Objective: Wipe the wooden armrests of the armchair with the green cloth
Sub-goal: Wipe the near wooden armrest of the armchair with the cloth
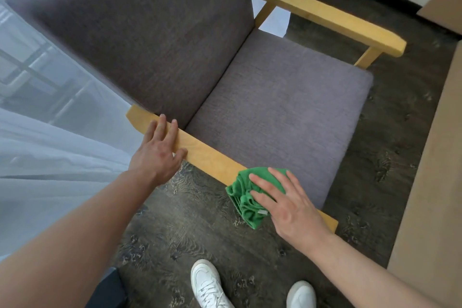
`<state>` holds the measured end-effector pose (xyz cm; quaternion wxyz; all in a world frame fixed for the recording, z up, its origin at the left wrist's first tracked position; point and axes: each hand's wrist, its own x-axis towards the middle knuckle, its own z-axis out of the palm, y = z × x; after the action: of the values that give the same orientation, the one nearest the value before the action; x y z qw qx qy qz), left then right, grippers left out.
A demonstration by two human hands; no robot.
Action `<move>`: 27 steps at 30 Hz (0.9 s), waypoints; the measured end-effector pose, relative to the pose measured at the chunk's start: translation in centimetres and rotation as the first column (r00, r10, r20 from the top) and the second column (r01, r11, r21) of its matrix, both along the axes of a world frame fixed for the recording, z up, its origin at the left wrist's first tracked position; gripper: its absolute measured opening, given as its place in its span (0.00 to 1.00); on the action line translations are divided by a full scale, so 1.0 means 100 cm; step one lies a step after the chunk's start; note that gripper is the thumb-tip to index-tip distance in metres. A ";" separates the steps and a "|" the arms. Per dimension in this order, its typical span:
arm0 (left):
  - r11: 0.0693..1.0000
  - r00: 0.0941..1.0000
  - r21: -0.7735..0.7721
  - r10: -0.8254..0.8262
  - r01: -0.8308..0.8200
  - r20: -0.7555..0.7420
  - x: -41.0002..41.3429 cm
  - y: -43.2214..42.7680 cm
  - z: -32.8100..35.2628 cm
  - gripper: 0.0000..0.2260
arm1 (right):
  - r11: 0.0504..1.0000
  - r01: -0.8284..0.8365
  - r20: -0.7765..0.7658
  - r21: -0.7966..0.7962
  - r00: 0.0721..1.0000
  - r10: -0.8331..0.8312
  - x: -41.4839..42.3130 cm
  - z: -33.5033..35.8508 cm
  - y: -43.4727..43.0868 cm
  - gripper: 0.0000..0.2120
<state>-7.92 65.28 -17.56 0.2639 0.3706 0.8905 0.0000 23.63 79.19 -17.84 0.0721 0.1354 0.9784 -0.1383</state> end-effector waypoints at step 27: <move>0.995 0.998 -0.087 0.044 -0.040 0.053 -0.008 0.014 0.015 0.35 | 0.999 0.050 0.064 -0.015 0.997 -0.049 0.034 0.052 0.016 0.21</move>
<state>-8.68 66.72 -16.07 0.3038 0.3400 0.8897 -0.0227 27.01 80.83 -12.69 0.1007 0.1632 0.9709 -0.1436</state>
